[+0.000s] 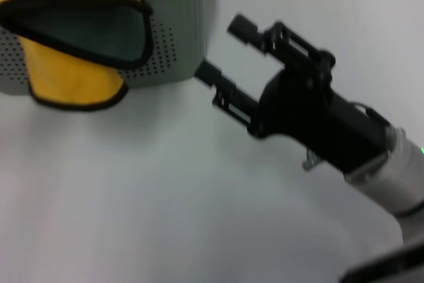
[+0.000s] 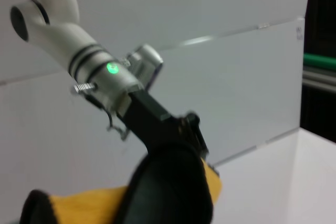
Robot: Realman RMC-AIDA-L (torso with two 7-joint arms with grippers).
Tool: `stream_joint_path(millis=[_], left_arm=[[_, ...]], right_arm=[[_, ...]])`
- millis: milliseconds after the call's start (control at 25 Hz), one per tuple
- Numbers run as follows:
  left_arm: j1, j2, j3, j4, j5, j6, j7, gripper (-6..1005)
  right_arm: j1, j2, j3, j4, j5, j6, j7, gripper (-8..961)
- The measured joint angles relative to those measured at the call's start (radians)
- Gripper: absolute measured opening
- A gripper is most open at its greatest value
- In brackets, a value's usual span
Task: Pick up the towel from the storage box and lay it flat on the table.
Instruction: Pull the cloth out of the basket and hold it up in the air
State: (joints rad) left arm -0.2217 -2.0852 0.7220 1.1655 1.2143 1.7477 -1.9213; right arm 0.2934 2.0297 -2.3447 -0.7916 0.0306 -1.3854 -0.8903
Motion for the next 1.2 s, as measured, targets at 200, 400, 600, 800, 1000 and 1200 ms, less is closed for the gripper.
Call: stream_joint_path(millis=[200,400,600,800,1000,1200], left_arm=[[-0.025,-0.001,0.001,-0.006,0.022,0.006,0.003,42],[-0.045,-0.002,0.002,-0.025,0.029,0.007,0.003,45],[-0.081,0.0,0.002,-0.057,0.047,0.007,0.004,48],[-0.096,0.002,0.002,-0.07,0.053,0.007,0.004,51],[-0.097,0.002,0.002,-0.07,0.06,0.004,0.008,54],[-0.099,0.003,0.001,-0.07,0.071,0.003,0.009,57]], right_arm=[[0.1,0.0,-0.043,0.065,0.178,0.001,0.01,596],[0.183,0.0,-0.035,0.128,0.208,0.023,0.115,598],[0.236,0.0,-0.038,0.176,0.223,0.08,0.221,599],[0.269,0.0,-0.051,0.184,0.224,0.129,0.268,599],[0.288,0.0,-0.062,0.174,0.219,0.128,0.284,598],[0.291,0.0,-0.074,0.161,0.216,0.104,0.282,599]])
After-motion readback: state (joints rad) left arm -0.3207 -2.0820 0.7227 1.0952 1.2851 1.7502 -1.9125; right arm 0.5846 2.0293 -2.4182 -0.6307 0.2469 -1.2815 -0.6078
